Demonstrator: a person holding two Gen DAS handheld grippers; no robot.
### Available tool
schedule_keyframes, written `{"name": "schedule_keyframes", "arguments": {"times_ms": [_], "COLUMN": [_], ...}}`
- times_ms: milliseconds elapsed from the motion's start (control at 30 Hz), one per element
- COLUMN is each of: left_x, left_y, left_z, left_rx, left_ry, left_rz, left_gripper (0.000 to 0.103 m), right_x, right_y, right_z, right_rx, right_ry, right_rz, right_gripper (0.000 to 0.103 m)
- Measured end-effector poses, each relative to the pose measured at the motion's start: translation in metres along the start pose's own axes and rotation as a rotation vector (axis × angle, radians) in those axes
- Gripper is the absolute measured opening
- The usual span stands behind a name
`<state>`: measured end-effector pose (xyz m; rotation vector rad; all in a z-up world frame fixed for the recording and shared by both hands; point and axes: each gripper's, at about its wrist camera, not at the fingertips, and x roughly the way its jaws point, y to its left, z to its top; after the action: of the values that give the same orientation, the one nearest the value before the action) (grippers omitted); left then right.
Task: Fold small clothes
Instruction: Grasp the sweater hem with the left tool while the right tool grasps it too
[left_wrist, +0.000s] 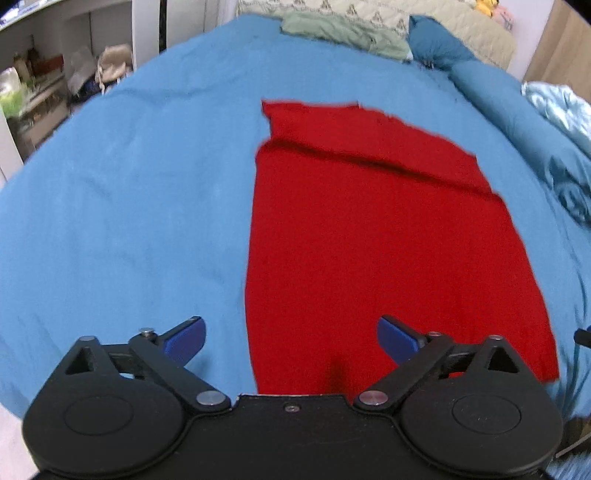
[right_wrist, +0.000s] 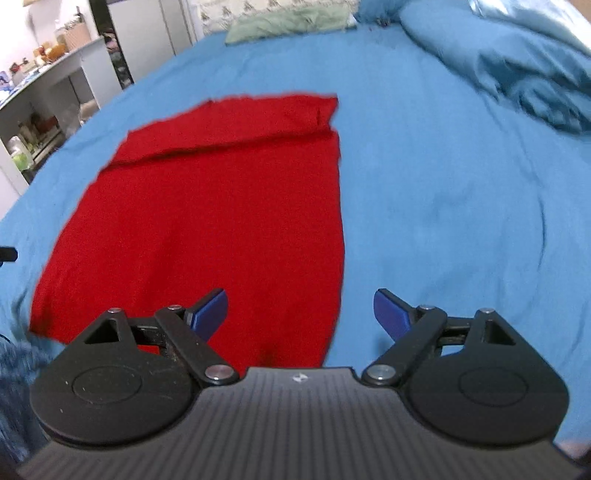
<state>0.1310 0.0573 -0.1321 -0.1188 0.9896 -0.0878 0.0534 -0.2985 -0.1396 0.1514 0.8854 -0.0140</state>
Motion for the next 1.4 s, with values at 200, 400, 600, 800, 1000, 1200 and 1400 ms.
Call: {"name": "schedule_keyframes", "arguments": {"times_ms": [200,400,600,800,1000,1200,1400], "left_x": [0.02,0.034,0.039,0.039,0.03,-0.006,-0.043], "left_y": [0.001,0.004,0.002,-0.004,-0.006,-0.003,-0.005], "left_z": [-0.034,-0.055,-0.057,-0.058,-0.05,-0.033,0.021], "left_rx": [0.011,-0.006,0.004,0.007,-0.017,-0.061,-0.106], "left_ry": [0.041,0.036,0.021,0.019,0.026,-0.044,-0.184], "left_rz": [0.022,0.029,0.021,0.018,0.025,-0.03,-0.108], "left_gripper": [0.069,0.056,0.043,0.022,0.006,0.005,0.005], "right_x": [0.015,0.028,0.038,0.042,0.036,0.003,-0.03], "right_y": [0.0,0.007,0.014,0.015,0.005,-0.016,-0.03], "right_z": [-0.037,-0.042,-0.038,-0.036,-0.026,0.002,0.061], "right_rx": [0.013,-0.005,-0.033,-0.02,0.039,0.182,0.256], "right_ry": [0.03,0.057,0.062,0.069,0.069,-0.005,-0.15], "right_rz": [-0.021,-0.017,-0.015,-0.012,0.031,0.146,0.267], "right_gripper": [0.087,0.072,0.058,0.034,0.021,0.02,0.02]}}
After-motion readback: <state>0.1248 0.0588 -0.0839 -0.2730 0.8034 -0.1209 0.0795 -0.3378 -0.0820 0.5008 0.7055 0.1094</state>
